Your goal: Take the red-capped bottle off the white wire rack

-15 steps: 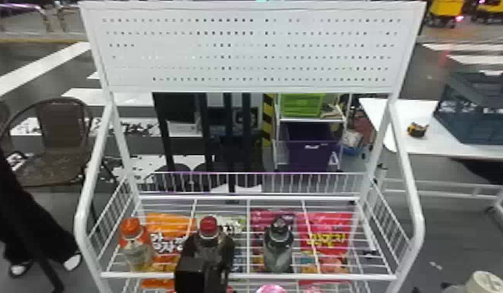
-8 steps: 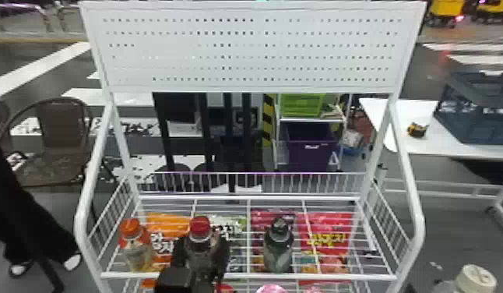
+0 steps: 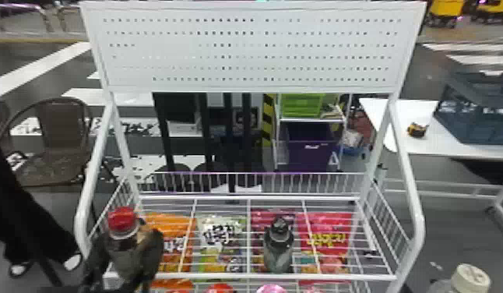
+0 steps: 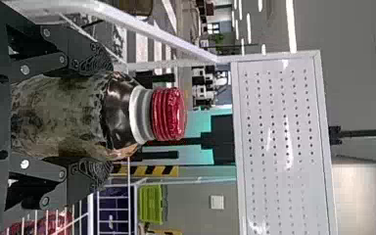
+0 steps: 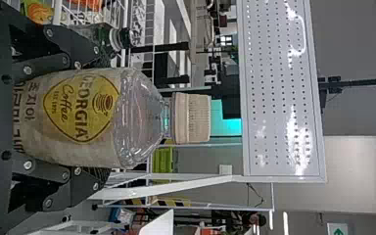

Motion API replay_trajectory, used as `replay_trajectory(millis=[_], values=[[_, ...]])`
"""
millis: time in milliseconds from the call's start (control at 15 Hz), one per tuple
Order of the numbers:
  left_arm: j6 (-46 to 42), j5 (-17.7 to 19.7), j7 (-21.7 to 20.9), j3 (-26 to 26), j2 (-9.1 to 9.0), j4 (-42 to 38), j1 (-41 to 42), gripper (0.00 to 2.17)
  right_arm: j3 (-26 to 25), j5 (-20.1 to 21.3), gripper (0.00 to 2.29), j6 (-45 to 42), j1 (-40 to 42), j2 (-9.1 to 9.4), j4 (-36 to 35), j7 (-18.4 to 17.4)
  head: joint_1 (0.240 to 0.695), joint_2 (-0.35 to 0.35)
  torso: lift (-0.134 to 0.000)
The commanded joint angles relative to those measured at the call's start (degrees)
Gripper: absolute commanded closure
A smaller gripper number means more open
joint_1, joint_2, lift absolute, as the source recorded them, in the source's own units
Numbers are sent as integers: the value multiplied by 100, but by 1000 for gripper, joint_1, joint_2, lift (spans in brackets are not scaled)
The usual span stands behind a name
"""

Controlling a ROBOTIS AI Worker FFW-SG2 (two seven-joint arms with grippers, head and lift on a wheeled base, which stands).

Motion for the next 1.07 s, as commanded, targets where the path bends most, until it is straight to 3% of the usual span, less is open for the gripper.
replay_trajectory(millis=[0,333,1000], values=[[-54,24,-106,394,-12,-185,346,2057,-1,5,1426,-4,23,-5,-17,0,499,0,0],[-300,120,-167,877,-100,-212,600,2054,8,-4,1426,-4,58,4,-34,0,499,0,0],[-388,164,-211,1000,-126,-238,680,2057,26,-39,1426,-74,49,4,1,9,499,0,0]])
